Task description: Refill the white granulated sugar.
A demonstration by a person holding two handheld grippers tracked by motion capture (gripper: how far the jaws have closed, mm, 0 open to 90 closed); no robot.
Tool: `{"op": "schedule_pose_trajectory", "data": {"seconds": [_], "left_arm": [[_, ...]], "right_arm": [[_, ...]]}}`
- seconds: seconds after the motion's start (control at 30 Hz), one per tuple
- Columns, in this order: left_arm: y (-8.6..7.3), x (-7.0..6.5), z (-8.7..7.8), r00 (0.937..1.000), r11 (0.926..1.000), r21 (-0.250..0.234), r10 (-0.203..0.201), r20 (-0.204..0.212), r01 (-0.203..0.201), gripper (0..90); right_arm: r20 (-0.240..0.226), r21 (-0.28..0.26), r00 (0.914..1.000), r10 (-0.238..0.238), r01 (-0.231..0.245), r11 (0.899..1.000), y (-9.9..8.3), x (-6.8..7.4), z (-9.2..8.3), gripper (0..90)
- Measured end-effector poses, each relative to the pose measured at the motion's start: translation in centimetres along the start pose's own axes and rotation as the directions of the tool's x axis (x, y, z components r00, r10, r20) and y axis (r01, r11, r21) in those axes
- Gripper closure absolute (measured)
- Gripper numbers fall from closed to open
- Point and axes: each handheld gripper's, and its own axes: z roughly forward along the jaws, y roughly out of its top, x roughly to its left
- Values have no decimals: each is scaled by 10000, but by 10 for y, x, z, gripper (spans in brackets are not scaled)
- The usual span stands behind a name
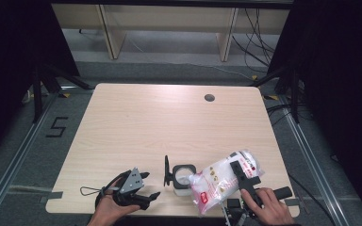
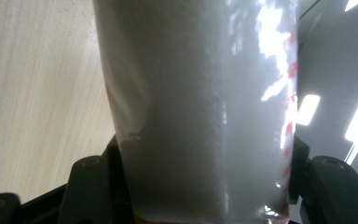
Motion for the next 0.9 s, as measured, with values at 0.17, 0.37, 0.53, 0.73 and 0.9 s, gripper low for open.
{"op": "schedule_pose_trajectory", "data": {"seconds": [0.17,0.37,0.53,0.73,0.9], "left_arm": [[0,1,0,9999,9999,36,111,76,-111,237],[1,1,-1,9998,9998,49,188,61,-188,237],[1,2,-1,9998,9998,31,209,53,-209,237],[1,1,-1,10000,10000,39,89,10,-89,237],[1,2,0,9997,9997,-3,236,31,-236,237]], "right_arm": [[60,-128,9990,432,-431,9990,-1,3,2,421],[63,-131,9990,438,-437,9990,-1,3,2,422],[141,-170,9994,319,-317,9994,-1,2,2,423],[89,-125,9995,299,-298,9995,-1,2,1,423],[81,-156,9993,360,-358,9992,-1,2,2,423]]}}
